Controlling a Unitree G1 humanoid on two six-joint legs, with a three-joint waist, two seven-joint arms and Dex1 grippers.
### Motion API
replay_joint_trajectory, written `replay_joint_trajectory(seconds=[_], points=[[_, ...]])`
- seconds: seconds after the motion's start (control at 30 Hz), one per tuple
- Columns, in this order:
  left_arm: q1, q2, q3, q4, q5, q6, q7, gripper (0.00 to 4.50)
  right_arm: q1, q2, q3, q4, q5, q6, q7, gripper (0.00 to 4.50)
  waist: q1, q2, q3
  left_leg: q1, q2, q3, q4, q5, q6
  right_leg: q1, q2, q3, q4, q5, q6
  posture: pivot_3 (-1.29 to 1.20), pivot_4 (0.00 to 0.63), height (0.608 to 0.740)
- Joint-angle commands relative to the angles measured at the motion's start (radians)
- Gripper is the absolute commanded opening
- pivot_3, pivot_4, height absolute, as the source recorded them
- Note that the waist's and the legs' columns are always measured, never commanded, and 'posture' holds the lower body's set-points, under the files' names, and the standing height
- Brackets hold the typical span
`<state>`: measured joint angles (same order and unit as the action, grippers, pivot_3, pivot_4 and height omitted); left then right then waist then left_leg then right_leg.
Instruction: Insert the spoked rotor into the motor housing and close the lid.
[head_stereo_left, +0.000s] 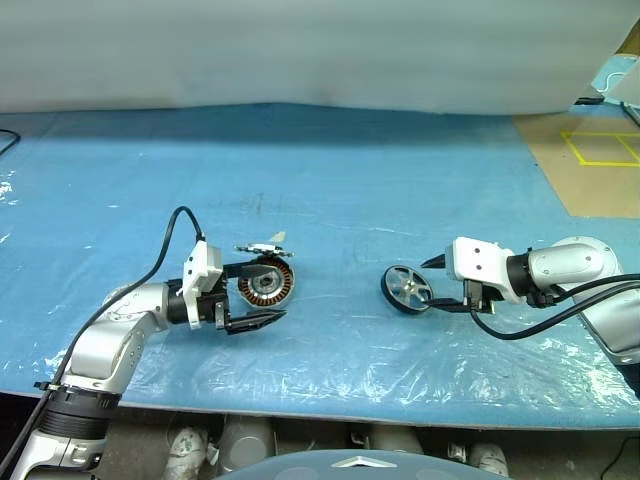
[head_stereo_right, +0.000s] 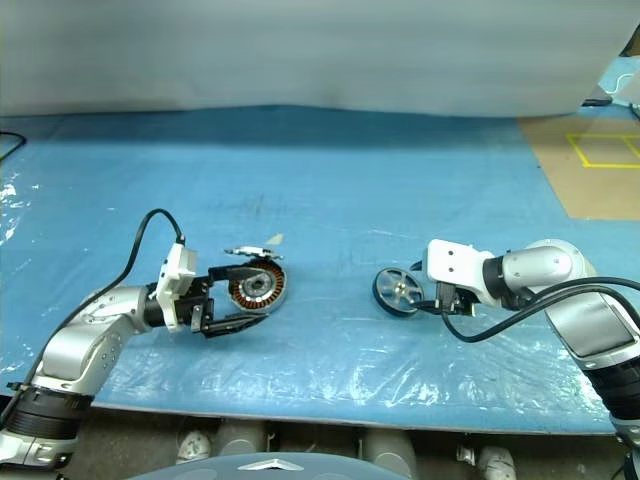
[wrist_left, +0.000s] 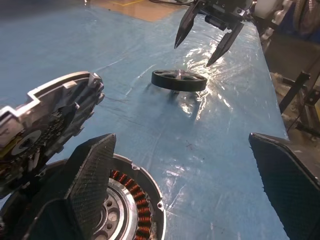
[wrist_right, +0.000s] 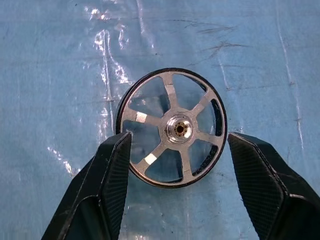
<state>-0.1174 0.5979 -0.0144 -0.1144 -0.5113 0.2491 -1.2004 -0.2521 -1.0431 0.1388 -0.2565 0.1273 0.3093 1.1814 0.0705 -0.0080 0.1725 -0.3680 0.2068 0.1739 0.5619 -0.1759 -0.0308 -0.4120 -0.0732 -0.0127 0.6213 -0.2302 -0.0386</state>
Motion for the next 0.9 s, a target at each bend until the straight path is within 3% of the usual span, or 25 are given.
replay_joint_trajectory(seconds=[0.03,0.37,0.87,0.9], points=[[-0.008,0.000,-0.010,0.021,0.025,-0.047,-0.019,4.50,-0.040,0.003,0.014,0.026,-0.033,-0.050,0.014,3.17,0.000,0.000,0.000,0.000,0.000,0.000,0.000,0.000,0.000,0.000,0.000,0.000,0.000,0.000,0.000,0.00,0.150,0.740],[0.003,-0.014,-0.014,0.005,0.024,-0.049,-0.006,4.50,-0.154,0.083,0.122,0.116,-0.108,-0.098,0.045,3.17,0.000,0.000,0.000,-0.001,0.000,0.000,0.000,0.000,0.000,0.000,0.000,0.000,0.001,0.000,0.000,0.00,0.150,0.740],[0.022,0.000,0.000,-0.034,0.013,-0.031,0.013,4.50,-0.178,0.134,0.149,0.160,-0.117,-0.111,0.099,3.17,0.000,0.000,0.000,0.000,0.000,0.000,0.001,0.000,0.000,0.000,0.000,0.000,0.001,0.000,0.000,0.00,0.150,0.740],[0.023,0.000,0.000,-0.036,0.013,-0.030,0.015,4.50,-0.176,0.138,0.144,0.162,-0.109,-0.097,0.102,2.81,0.000,0.000,0.000,0.000,0.000,0.000,0.001,0.000,0.000,0.000,0.000,0.000,0.001,0.000,0.000,0.00,0.150,0.740]])
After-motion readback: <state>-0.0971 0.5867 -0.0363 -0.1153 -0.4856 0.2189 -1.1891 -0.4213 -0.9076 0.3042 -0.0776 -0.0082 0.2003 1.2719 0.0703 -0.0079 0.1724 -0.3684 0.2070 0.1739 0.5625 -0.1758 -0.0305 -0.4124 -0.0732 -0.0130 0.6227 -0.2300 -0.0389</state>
